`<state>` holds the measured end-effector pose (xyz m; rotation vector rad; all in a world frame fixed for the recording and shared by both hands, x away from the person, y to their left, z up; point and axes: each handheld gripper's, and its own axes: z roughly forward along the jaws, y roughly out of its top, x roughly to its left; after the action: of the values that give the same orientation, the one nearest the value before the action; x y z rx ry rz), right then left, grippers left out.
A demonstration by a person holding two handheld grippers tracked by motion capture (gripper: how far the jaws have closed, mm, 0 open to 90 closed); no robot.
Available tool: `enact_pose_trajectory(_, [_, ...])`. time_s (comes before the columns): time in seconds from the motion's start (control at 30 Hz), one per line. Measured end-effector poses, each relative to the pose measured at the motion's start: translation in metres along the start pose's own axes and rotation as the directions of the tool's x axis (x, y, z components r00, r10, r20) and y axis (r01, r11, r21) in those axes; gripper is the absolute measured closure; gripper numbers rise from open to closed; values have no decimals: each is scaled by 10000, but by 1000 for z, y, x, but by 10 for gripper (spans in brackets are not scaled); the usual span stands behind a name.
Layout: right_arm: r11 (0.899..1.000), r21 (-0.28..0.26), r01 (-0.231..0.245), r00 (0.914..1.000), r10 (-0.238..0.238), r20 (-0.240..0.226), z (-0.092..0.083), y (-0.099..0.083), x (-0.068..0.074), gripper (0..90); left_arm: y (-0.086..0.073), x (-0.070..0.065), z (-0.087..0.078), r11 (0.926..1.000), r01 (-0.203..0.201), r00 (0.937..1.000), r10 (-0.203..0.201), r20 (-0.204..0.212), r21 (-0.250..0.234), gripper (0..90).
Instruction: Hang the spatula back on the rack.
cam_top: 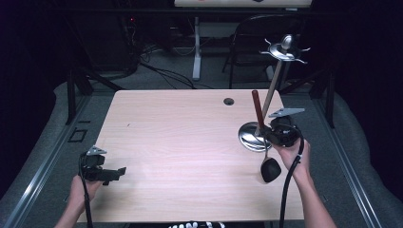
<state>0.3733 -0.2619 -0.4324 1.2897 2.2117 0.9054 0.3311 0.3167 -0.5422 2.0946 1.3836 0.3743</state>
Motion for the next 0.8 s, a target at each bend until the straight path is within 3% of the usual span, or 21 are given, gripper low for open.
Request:
enact_pose_trajectory(0.43, [9982,-472,-380,9988,394,303,-12,-3,-16,849,0,0,1,10000,21,10000,-21,-14,-27,8])
enact_pose_trajectory(0.8, [9932,-986,-615,9975,646,281,-23,-7,-28,849,1,-1,2,10000,-23,10000,23,-22,26,8])
